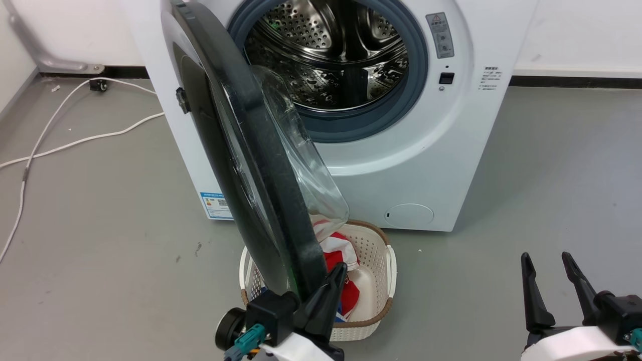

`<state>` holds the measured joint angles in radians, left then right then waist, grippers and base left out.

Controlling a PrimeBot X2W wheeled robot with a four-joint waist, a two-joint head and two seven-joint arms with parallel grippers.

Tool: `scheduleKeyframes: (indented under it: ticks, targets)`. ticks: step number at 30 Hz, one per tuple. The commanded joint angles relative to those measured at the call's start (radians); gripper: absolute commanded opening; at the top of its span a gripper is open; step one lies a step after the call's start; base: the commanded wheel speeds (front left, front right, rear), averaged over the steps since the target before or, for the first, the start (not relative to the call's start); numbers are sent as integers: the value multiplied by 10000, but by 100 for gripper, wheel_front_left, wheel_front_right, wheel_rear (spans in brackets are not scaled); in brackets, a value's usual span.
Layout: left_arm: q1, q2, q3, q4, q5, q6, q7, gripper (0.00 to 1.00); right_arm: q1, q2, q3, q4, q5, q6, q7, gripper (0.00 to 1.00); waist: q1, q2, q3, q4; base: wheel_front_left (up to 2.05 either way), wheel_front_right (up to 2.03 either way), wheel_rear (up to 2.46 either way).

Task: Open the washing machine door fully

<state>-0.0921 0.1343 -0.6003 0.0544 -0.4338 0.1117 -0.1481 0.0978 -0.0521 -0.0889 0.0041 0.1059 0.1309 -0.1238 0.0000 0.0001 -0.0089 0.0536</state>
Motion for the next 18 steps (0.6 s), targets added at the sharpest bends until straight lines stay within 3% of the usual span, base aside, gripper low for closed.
scheduleKeyframes:
  ticks: [1, 18]
  targets:
    - [113, 309, 381, -187, 48, 314, 14, 0, -18, 32, -28, 2, 15, -3, -83, 100, 0, -1, 14, 104, 0, 0, 0]
    - [709, 857, 788, -1907, 163, 1156, 360, 0, -44, 28, -331, -82, -90, -3, -107, 100, 0, -1, 278, 1497, 0, 0, 0]
